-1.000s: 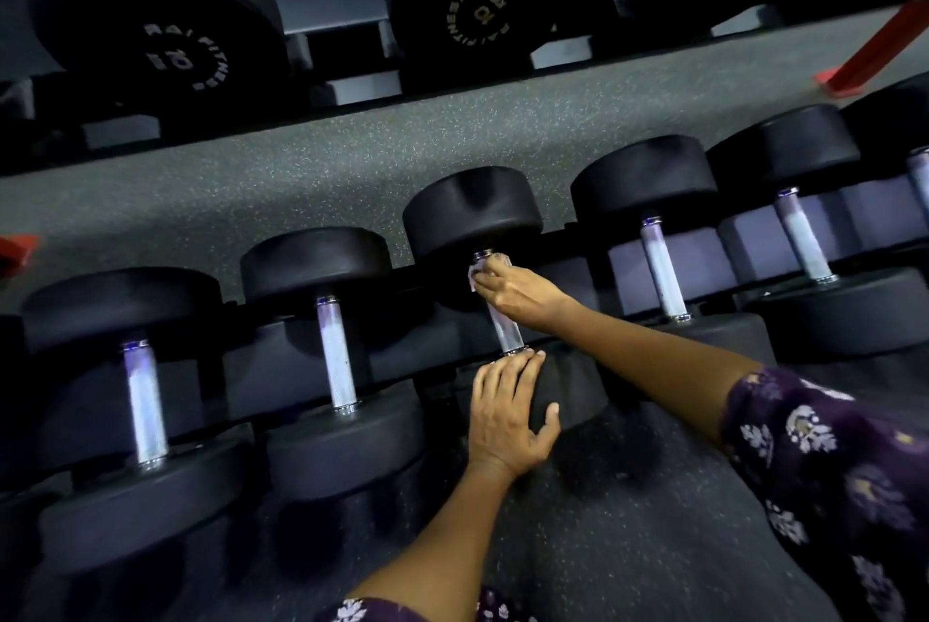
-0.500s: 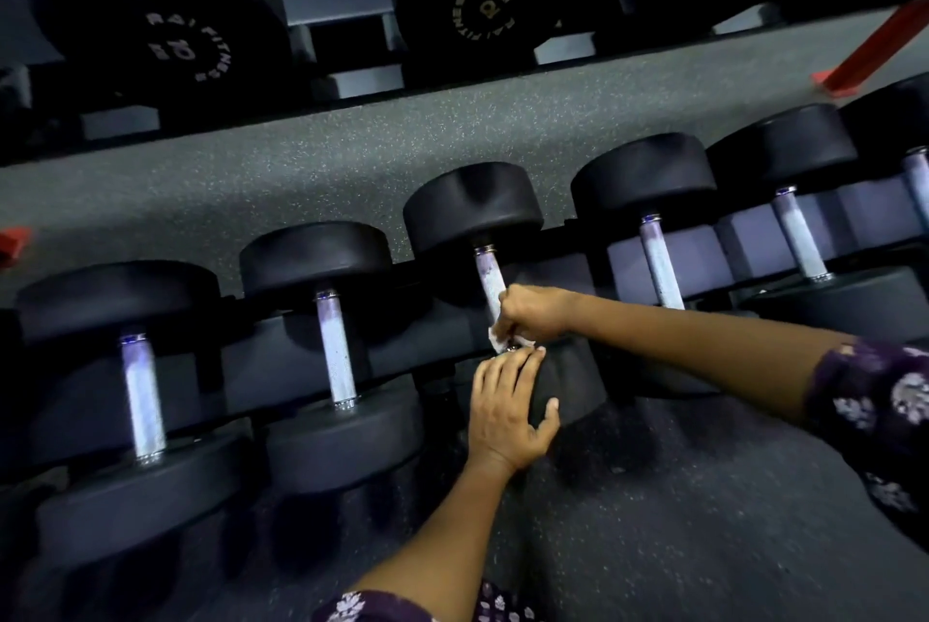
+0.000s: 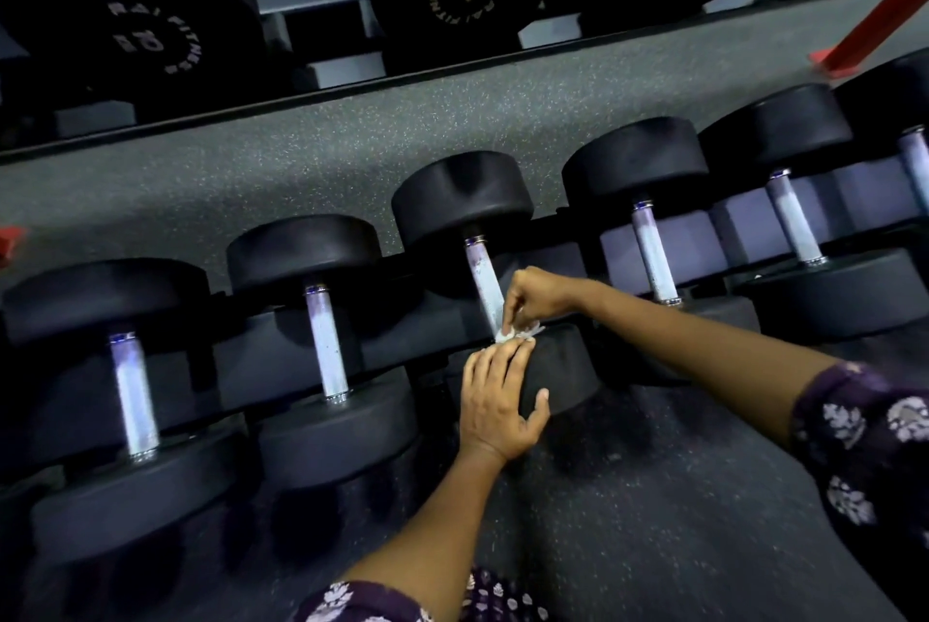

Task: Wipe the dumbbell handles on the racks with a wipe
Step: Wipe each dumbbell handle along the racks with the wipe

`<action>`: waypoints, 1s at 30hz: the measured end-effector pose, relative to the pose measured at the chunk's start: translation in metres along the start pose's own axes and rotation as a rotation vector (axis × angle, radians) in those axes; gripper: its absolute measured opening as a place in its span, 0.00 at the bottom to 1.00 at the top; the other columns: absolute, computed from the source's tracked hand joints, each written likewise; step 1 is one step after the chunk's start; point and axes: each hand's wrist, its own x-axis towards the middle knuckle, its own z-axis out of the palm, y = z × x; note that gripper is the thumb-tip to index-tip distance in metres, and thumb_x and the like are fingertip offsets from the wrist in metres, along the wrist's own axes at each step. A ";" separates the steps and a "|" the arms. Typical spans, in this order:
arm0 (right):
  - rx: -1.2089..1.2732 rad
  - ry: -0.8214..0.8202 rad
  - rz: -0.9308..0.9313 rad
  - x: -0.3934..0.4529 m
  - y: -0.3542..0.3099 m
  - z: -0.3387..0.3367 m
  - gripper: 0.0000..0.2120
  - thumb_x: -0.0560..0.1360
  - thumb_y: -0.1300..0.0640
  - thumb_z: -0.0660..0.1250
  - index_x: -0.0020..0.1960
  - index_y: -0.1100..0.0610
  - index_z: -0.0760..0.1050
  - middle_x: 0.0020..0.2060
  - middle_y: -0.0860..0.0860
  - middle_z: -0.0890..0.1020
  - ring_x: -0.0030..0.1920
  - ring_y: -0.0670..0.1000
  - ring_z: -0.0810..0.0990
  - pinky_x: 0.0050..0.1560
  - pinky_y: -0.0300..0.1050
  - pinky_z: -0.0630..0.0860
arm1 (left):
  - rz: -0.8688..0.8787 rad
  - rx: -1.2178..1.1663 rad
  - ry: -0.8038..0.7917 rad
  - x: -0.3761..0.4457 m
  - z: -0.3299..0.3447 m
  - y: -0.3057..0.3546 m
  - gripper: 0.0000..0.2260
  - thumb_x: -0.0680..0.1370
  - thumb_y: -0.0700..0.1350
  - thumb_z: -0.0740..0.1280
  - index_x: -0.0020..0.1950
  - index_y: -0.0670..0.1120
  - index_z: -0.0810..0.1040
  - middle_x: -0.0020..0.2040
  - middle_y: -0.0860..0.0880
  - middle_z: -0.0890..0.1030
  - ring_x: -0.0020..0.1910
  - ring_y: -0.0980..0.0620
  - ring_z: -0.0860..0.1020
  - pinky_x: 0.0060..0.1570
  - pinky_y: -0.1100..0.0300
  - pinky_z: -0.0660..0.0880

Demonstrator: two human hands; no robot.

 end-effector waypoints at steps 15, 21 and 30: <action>0.531 0.487 0.436 0.017 0.006 0.030 0.10 0.68 0.71 0.64 0.44 0.64 0.82 0.28 0.55 0.78 0.26 0.46 0.74 0.24 0.37 0.73 | -0.011 -0.002 -0.001 0.003 0.000 0.003 0.25 0.73 0.52 0.62 0.68 0.44 0.69 0.61 0.45 0.78 0.60 0.47 0.73 0.61 0.50 0.68; 0.568 0.448 0.427 0.012 0.012 0.015 0.11 0.67 0.70 0.68 0.29 0.60 0.82 0.24 0.49 0.78 0.25 0.41 0.73 0.30 0.35 0.72 | -0.016 -0.004 -0.018 0.001 0.001 0.001 0.25 0.73 0.52 0.62 0.68 0.44 0.69 0.61 0.45 0.77 0.59 0.47 0.73 0.61 0.49 0.68; 0.090 0.490 0.212 0.006 -0.005 0.024 0.07 0.69 0.58 0.71 0.40 0.63 0.78 0.39 0.60 0.83 0.44 0.59 0.80 0.42 0.45 0.72 | -0.024 0.005 -0.039 0.002 0.000 0.001 0.25 0.74 0.53 0.61 0.69 0.45 0.69 0.62 0.45 0.77 0.60 0.46 0.74 0.61 0.48 0.69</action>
